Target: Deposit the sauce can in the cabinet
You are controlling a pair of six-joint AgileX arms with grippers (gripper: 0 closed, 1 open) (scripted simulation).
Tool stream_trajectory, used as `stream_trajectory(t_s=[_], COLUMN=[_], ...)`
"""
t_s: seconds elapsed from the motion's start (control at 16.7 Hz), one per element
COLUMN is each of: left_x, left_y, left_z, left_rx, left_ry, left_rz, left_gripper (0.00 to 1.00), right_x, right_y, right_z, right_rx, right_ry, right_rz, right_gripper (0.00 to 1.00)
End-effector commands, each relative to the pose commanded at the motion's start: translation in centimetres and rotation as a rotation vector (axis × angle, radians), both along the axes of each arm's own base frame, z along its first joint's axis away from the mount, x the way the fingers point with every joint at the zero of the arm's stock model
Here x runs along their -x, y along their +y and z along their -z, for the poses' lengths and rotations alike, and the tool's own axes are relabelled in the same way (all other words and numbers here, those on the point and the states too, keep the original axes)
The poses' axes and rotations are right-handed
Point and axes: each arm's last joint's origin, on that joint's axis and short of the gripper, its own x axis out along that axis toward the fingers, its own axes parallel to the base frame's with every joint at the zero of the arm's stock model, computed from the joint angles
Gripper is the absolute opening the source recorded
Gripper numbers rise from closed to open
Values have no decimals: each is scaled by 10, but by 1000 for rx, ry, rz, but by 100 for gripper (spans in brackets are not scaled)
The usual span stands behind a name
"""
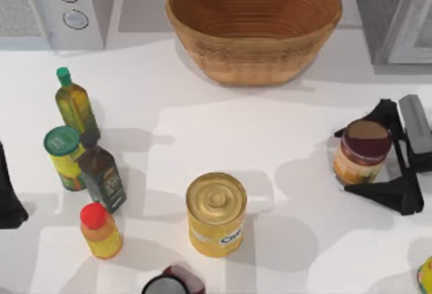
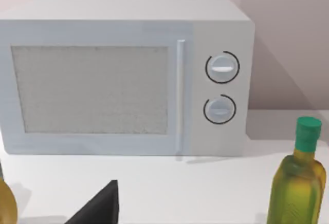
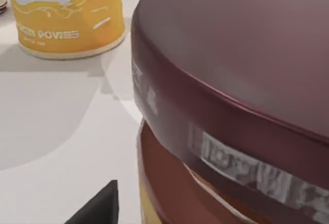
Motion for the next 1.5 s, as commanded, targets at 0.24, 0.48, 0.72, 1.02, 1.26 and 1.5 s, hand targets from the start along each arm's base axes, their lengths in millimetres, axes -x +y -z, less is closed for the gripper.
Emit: stream_trajectory(t_s=[0.24,0.48,0.72,1.02,1.26,1.5], left_x=[0,0,0,0,0,0], left_y=[0,0,0,0,0,0], left_z=[0,0,0,0,0,0], left_rx=[0,0,0,0,0,0], left_ry=[0,0,0,0,0,0], left_rz=[0,0,0,0,0,0], left_gripper=[100,100,100,100,100,100], right_x=[3,4,4,4,4,4], right_y=[7,8,8,8,8,8], right_z=[-5,-9,-9,-9,-9,-9], right_rx=[2,2,2,2,2,2], right_ry=[-2,-2,-2,-2,-2,-2], right_rz=[2,2,2,2,2,2], right_gripper=[100,100,92,55,25,0])
